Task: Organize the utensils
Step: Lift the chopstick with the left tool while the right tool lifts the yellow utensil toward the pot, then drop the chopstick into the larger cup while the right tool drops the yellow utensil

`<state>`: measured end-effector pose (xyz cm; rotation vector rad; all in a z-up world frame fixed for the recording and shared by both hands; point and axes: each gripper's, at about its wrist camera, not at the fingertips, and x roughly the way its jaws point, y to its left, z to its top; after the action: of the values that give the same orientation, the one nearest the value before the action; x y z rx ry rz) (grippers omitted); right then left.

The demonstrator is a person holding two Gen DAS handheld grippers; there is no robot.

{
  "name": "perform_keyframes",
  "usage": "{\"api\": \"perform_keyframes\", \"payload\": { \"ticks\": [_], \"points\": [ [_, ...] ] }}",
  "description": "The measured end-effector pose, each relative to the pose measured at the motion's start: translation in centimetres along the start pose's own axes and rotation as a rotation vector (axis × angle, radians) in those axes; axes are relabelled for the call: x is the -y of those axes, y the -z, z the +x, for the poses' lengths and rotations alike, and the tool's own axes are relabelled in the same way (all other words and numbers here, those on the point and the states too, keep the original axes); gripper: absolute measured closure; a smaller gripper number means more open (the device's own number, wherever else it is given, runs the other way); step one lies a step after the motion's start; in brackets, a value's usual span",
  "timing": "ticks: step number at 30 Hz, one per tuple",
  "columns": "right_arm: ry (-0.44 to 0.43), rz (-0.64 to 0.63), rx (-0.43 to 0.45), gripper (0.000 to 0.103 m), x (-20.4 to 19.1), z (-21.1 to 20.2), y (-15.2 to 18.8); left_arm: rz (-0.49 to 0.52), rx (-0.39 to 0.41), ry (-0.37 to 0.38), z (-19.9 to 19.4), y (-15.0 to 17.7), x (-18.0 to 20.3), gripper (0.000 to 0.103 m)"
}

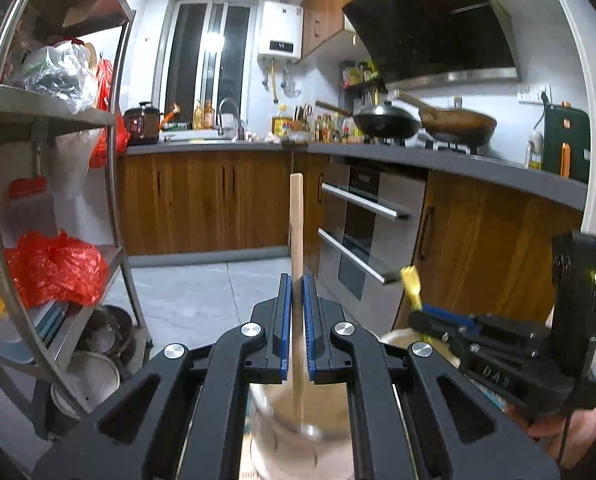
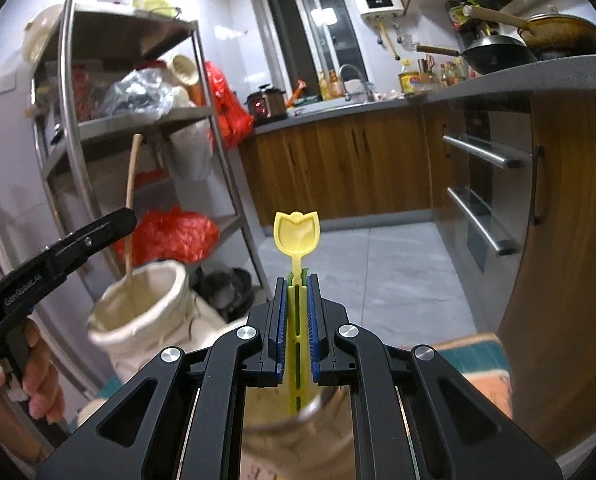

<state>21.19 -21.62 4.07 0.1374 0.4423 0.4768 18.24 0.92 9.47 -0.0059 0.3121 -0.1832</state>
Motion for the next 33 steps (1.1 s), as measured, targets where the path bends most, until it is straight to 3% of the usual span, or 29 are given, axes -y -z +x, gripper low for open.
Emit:
{"api": "perform_keyframes", "payload": {
  "ticks": [6, 9, 14, 17, 18, 25, 28, 33],
  "points": [
    [0.016, -0.024, -0.014, 0.092, -0.5, -0.7, 0.6, 0.030, -0.058, -0.018, 0.0, 1.0, 0.0, 0.097],
    [0.024, -0.025, -0.015, 0.083, -0.5, -0.9, 0.6, 0.022, -0.071, -0.011, 0.1, 0.8, -0.3, 0.097],
    [0.033, -0.009, -0.005, 0.077, -0.5, -2.0, 0.3, 0.023, -0.075, -0.026, -0.7, 0.5, -0.3, 0.094],
    [0.031, 0.002, 0.012, 0.070, -0.5, -3.3, 0.0, 0.022, -0.062, -0.026, -1.9, 0.4, -0.2, 0.075],
    [0.030, 0.003, 0.019, 0.066, -0.5, -3.9, -0.1, 0.020, -0.056, -0.023, -2.4, 0.4, -0.1, 0.064],
    [0.029, -0.002, 0.081, 0.032, -1.1, -8.6, 0.0, 0.016, 0.005, -0.015, -6.6, 0.9, 0.5, 0.019],
    [0.037, -0.036, 0.109, 0.021, -1.7, -10.8, 0.3, 0.034, 0.042, -0.019, -8.8, 1.3, 1.2, 0.005],
    [0.064, -0.096, 0.144, 0.009, -3.2, -13.9, 0.9, 0.049, 0.070, -0.008, -11.5, 1.8, 2.2, 0.005]
  ]
}}
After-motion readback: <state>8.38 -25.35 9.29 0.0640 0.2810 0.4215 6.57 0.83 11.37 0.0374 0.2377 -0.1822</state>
